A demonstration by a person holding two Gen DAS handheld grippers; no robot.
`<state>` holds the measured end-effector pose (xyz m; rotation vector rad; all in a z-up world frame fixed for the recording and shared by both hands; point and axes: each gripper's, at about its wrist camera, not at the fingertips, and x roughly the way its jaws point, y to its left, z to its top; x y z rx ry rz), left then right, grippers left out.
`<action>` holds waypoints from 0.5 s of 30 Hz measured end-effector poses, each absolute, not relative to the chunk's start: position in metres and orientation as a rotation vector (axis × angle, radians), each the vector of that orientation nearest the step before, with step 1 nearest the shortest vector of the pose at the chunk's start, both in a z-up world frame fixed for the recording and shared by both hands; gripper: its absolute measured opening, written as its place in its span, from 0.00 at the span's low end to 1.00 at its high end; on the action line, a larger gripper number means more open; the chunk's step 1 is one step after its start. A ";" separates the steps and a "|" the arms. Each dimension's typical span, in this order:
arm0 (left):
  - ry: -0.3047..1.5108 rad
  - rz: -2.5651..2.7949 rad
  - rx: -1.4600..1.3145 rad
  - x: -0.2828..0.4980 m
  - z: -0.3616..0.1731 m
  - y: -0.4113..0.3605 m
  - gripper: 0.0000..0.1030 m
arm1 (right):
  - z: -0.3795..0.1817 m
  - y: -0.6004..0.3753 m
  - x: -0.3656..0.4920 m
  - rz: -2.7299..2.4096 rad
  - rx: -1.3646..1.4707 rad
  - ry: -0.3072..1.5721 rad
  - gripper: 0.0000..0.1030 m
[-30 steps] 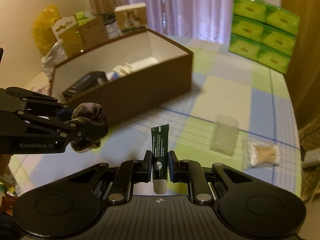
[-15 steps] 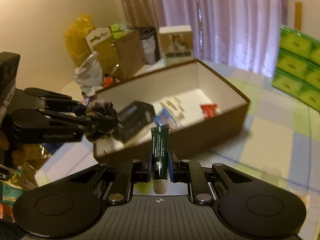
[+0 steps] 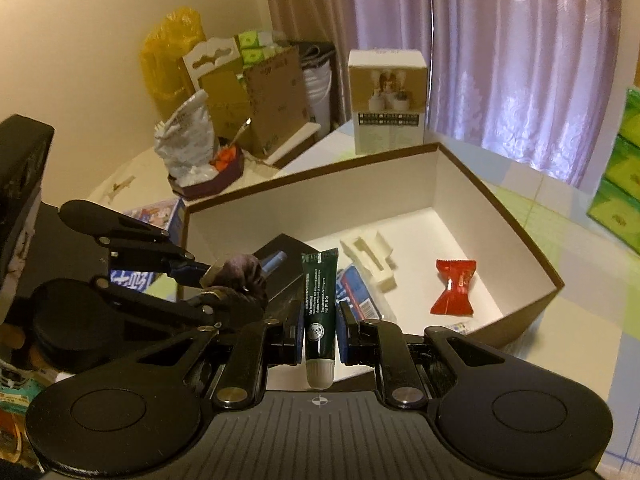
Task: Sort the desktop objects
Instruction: 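Lift the scrunchie and green tube and carry both toward the box, then lower the scrunchie and green tube into the box with both tools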
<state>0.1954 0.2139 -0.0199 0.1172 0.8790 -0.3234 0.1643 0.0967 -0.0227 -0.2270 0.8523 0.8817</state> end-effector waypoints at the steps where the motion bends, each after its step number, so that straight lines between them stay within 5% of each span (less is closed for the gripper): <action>1: 0.884 -0.330 0.116 0.198 -0.021 0.214 0.22 | -0.025 0.100 0.168 0.885 -0.235 0.861 0.13; 15: 1.015 -0.397 0.105 0.229 -0.060 0.214 0.22 | -0.059 0.128 0.204 0.932 -0.404 0.965 0.13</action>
